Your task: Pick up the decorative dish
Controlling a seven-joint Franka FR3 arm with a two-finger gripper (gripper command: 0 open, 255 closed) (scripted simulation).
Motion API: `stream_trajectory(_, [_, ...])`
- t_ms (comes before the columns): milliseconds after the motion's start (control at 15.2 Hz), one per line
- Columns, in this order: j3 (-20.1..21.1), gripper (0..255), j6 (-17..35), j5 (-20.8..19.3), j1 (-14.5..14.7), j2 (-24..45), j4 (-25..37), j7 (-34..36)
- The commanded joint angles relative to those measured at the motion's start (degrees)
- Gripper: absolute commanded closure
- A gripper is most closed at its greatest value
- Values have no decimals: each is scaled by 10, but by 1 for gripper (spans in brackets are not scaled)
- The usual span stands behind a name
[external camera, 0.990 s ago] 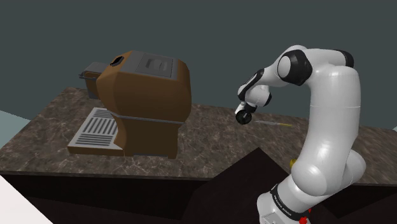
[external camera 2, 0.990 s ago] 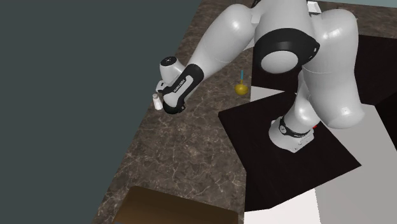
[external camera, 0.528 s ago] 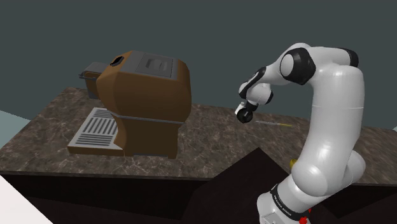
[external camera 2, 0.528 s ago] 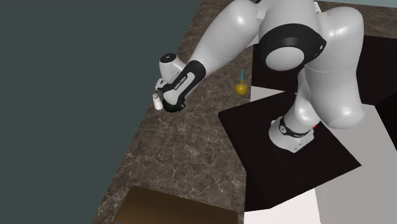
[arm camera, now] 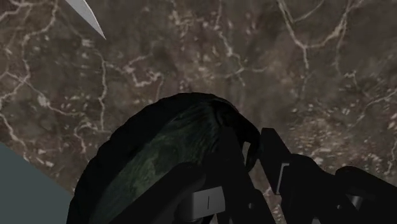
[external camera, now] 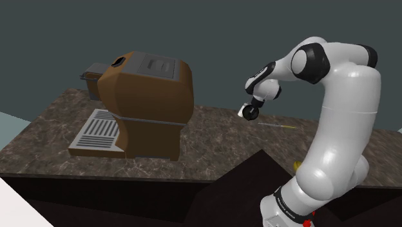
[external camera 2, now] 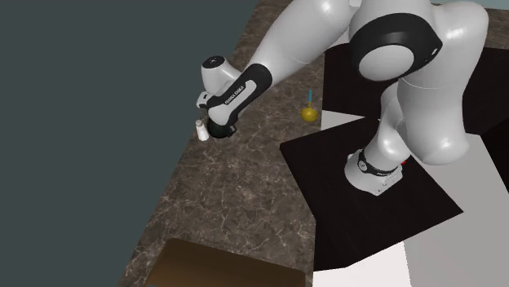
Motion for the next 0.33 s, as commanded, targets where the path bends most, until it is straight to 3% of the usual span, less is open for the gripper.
stream_trajectory(0, [-7, 255, -11, -9, 5, -13, -2, 6])
stream_trajectory(264, [-13, 255, -23, -18, 10, -27, -2, 12])
